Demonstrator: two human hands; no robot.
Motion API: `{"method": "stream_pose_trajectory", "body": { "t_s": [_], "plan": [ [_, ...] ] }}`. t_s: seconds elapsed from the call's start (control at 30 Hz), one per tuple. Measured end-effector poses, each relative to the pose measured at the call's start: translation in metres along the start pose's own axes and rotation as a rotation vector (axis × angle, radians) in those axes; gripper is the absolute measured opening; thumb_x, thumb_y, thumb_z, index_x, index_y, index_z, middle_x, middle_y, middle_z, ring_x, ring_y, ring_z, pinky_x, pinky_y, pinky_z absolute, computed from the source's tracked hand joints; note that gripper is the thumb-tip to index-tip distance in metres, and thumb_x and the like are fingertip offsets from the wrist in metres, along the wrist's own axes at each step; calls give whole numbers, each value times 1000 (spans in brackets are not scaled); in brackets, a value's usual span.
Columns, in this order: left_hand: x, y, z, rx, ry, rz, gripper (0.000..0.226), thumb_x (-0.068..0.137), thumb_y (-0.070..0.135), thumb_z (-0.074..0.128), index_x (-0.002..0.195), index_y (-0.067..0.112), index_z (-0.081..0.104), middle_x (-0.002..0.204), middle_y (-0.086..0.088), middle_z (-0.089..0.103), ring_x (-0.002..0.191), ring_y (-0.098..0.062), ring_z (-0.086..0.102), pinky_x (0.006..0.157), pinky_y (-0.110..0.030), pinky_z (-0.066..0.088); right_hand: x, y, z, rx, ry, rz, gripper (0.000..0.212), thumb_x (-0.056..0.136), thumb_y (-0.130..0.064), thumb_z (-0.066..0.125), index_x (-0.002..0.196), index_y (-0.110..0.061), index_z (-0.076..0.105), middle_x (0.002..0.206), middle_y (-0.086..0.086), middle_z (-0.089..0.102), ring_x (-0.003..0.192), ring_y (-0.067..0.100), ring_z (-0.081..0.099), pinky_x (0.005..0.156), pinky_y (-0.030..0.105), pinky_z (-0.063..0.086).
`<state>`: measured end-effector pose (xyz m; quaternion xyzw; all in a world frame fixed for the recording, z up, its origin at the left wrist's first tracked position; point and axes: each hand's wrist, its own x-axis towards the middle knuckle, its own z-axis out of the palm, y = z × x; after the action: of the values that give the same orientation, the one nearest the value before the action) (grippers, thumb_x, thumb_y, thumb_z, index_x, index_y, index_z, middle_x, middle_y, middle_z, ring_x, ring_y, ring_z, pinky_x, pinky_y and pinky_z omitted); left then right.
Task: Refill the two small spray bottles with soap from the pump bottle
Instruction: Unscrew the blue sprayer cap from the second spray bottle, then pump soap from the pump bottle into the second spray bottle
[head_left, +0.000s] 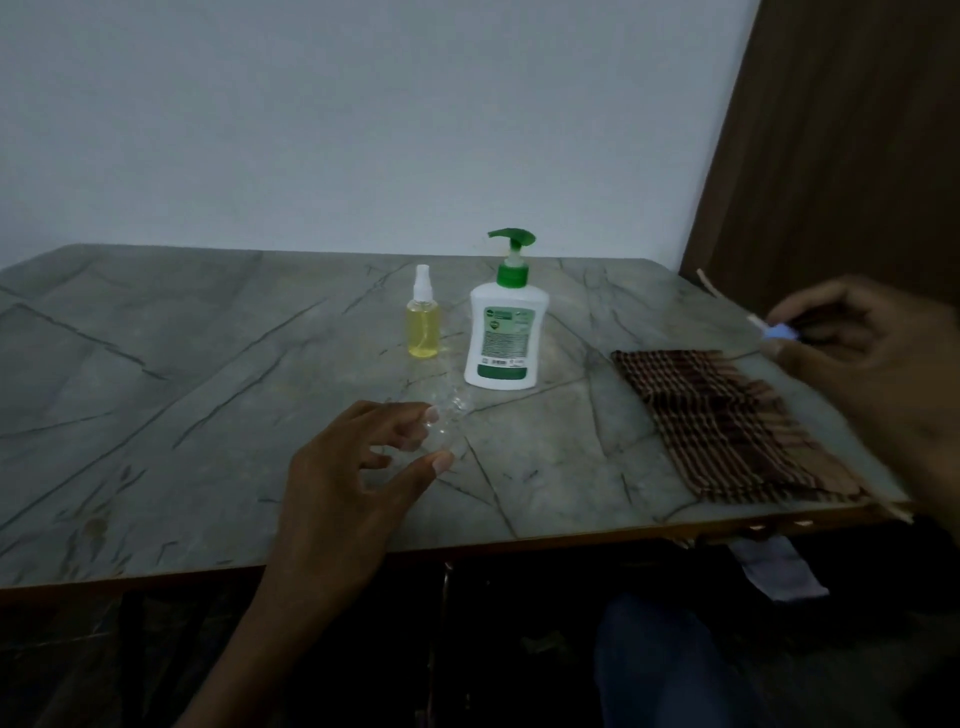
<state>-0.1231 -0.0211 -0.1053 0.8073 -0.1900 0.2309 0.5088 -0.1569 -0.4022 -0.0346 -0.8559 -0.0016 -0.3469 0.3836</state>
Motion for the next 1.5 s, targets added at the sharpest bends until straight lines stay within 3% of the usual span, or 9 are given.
{"method": "stream_pose_trajectory", "body": {
  "t_s": [0.17,0.3,0.53,0.77,1.0,1.1,1.2,1.37,1.5],
  "plan": [
    [0,1,0,15,-6,18,29,79,27,82,106,31,74,99,16,72,89,3,68,73,-10,51,-4,36,30,-196,41,34,15,84,-18,85,92,-20,72,88,-16,72,78,-10,68,75,10,53],
    [1,3,2,15,-13,18,26,78,26,83,103,29,75,100,12,74,86,3,69,70,-6,49,-2,48,53,-210,43,77,15,83,-24,85,89,-21,71,86,-8,74,81,4,70,75,27,56],
    [1,-2,3,3,-12,-1,27,78,26,82,104,28,75,102,9,73,89,-4,71,74,-18,55,-7,51,68,-332,-53,117,19,85,-32,84,83,-22,67,76,-15,64,70,-1,60,58,17,39],
    [1,-2,3,-10,-6,-21,28,80,27,81,106,33,74,99,13,72,91,-6,70,74,-22,55,-10,49,67,-370,-101,91,18,89,-35,80,83,-23,68,75,-12,66,68,2,60,56,21,39],
    [8,3,0,-3,-20,-44,27,83,31,79,110,34,73,102,15,72,94,-5,70,77,-34,57,14,10,46,-401,-22,-61,12,96,-29,70,88,-20,71,79,-4,69,70,9,61,62,26,37],
    [34,14,-1,31,43,27,27,88,33,76,114,34,71,102,14,70,94,-3,68,75,-28,56,52,-32,49,-339,-55,-166,17,99,-31,67,93,-16,72,83,-2,68,70,6,59,61,19,39],
    [74,19,11,102,163,129,28,92,29,72,120,26,69,99,10,65,92,-4,63,72,-24,51,100,-76,71,-257,-85,-258,22,101,-33,64,95,-14,73,87,-2,72,79,14,66,70,28,48],
    [118,-1,48,233,250,166,33,93,30,69,124,24,60,107,10,59,94,-5,55,87,-40,52,158,-117,131,-220,-154,-253,27,99,-31,62,93,-9,74,90,4,76,88,24,70,83,38,55],
    [131,-13,54,246,298,182,28,91,31,71,115,26,57,105,13,57,95,-1,52,90,-40,48,175,-118,168,-196,-210,-163,33,100,-28,59,93,1,73,88,14,77,90,33,71,86,40,56]
  ]
}}
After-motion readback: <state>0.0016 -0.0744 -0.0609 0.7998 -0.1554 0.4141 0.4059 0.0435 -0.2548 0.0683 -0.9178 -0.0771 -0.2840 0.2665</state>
